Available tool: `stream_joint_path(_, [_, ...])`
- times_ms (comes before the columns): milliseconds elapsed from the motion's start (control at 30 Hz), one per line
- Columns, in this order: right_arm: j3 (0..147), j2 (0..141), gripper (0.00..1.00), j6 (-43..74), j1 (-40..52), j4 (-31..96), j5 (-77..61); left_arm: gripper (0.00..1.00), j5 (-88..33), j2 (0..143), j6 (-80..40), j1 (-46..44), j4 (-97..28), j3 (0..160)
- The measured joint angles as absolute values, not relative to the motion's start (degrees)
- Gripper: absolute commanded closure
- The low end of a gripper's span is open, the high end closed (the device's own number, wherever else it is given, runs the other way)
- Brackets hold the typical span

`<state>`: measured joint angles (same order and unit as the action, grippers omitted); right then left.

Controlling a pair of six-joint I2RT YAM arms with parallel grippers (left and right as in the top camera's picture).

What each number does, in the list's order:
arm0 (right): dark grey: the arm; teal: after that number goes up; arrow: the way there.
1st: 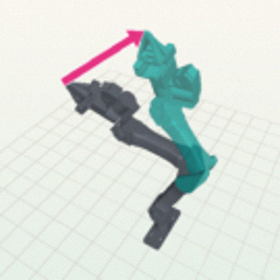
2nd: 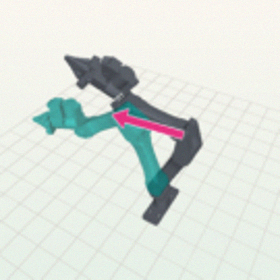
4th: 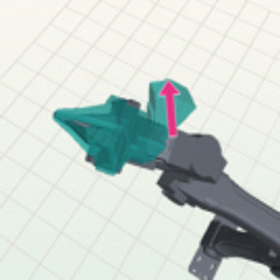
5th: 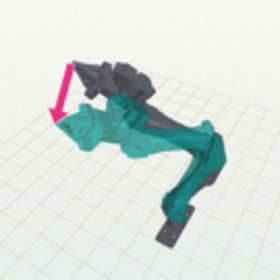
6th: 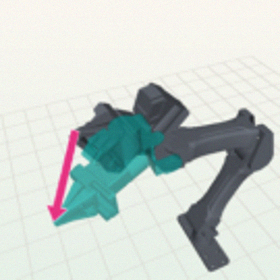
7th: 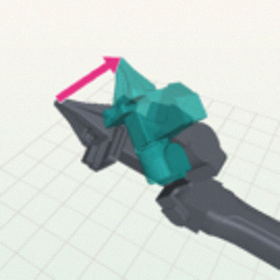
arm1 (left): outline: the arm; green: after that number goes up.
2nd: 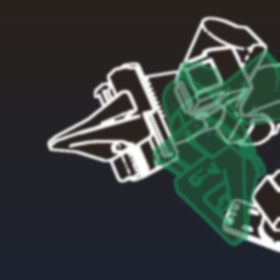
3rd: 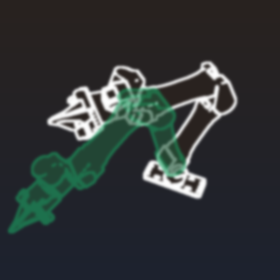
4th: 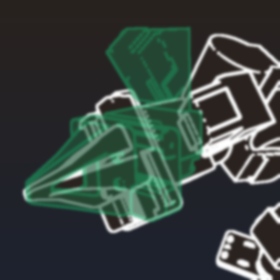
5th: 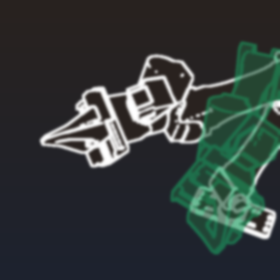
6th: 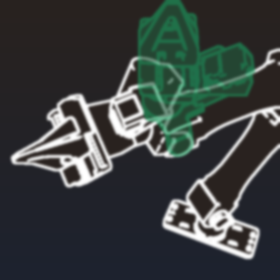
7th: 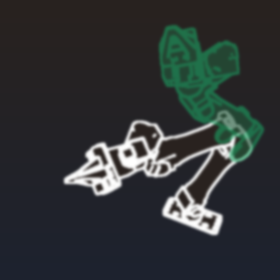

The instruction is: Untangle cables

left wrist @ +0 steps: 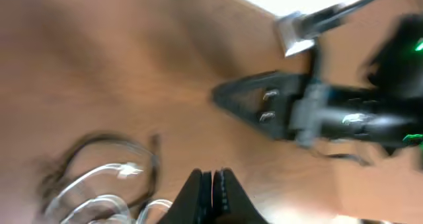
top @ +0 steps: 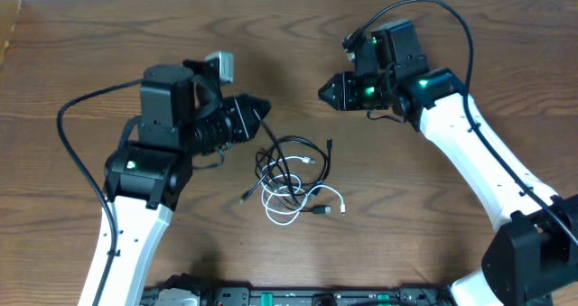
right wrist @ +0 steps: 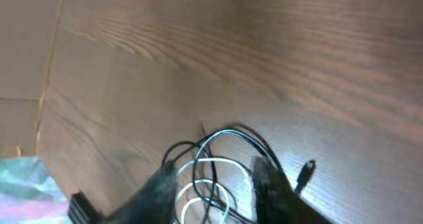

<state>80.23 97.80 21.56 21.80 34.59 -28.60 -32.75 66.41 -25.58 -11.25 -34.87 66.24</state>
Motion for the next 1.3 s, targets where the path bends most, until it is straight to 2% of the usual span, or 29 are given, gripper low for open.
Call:
stream_joint_path(167, [80.23, 97.89, 0.59, 20.1, 18.68, 36.93, -28.18, 0.93, -20.82, 69.49, -21.5, -11.27, -37.56, 66.26])
stream_joint_path(267, [80.23, 97.89, 0.52, 18.39, 16.47, 40.29, -26.17, 0.92, -3.57, 75.68, -21.06, -11.09, -45.06, 66.59])
stream_joint_path(333, [80.23, 97.89, 0.5, 17.56, 16.25, 41.41, -24.69, 0.76, 4.86, 79.44, -22.28, -9.96, -48.29, 66.59])
stream_joint_path(367, [80.23, 97.89, 0.5, 17.32, 16.25, 41.78, -23.73, 0.57, 8.54, 81.73, -22.87, -8.8, -48.21, 66.59])
stream_joint_path(433, [80.23, 97.89, 0.49, 17.04, 16.25, 42.22, -22.33, 0.34, 12.6, 85.08, -23.49, -6.57, -46.59, 66.59])
stream_joint_path(533, [80.23, 97.89, 0.47, 16.67, 16.25, 42.24, -20.91, 0.2, 13.5, 88.14, -23.49, -4.21, -42.59, 66.59])
stream_joint_path(667, [80.23, 97.89, 0.44, 16.19, 16.25, 42.24, -20.18, 0.21, 6.26, 89.54, -19.25, -3.6, -40.27, 66.57])
stream_joint_path(767, [80.23, 97.89, 0.44, 15.84, 16.25, 42.26, -19.81, 0.3, -6.74, 89.49, -14.33, -3.84, -40.95, 66.59])
stream_joint_path(800, [80.23, 97.89, 0.44, 15.7, 16.25, 42.46, -19.7, 0.31, -12.78, 89.49, -12.49, -3.95, -41.8, 66.59])
stream_joint_path(933, [80.23, 97.89, 0.44, 15.44, 16.25, 43.22, -19.64, 0.33, -24.51, 89.49, -8.23, -5.74, -43.51, 66.0])
stream_joint_path(1067, [80.23, 97.89, 0.44, 14.85, 16.25, 43.9, -19.64, 0.35, -26.5, 89.86, -6.44, -9.1, -43.07, 63.92])
stream_joint_path(1300, [80.23, 97.89, 0.44, 14.41, 16.25, 44.18, -19.62, 0.44, -18.87, 96.12, -5.28, -10.46, -43.05, 62.89])
